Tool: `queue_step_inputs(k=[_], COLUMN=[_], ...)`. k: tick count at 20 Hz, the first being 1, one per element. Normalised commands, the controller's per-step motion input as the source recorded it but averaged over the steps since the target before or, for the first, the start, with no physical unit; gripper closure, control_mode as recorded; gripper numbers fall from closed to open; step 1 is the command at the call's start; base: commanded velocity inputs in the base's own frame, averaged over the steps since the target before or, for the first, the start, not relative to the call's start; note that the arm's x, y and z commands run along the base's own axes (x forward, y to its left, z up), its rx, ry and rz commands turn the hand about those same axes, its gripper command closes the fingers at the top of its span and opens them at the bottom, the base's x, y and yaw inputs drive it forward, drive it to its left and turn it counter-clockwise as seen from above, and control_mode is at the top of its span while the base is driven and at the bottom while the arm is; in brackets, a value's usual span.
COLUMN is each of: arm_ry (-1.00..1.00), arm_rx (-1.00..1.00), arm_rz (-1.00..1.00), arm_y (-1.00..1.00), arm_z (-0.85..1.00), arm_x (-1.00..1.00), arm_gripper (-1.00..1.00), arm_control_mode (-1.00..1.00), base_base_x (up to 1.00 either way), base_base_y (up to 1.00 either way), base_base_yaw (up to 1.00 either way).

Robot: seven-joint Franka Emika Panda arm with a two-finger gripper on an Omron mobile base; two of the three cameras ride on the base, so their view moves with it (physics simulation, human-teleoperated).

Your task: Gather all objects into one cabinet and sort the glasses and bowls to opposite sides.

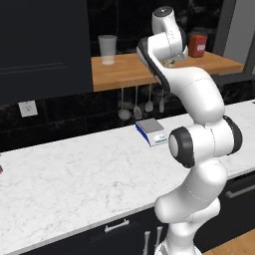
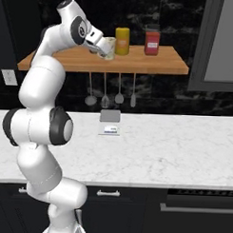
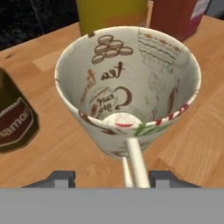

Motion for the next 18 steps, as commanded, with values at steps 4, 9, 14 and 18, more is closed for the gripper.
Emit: queue_step_inputs(k=[4, 9, 14, 18], arm_ry=[-0.04, -0.08, -0.03, -0.01], arm_rx=[0.00, 0.01, 0.00, 0.00], arm_rz=[-0.04, -0.04, 0.00, 0.02], arm_y=[0.00, -0.01, -0.02, 0.00], arm_z=[-0.16, -0.02, 0.00, 0.01], arm_x=[0.00, -0.01, -0.06, -0.13], arm_gripper=[1.00, 1.00, 1.00, 1.00], arm_control_mode=[-1.00, -1.00, -1.00, -1.00], base_base_x=[0.00, 0.00, 0.00, 0.00], base_base_y=[0.00, 0.00, 0.00, 0.00], base_base_yaw=[0.00, 0.00, 0.00, 0.00])
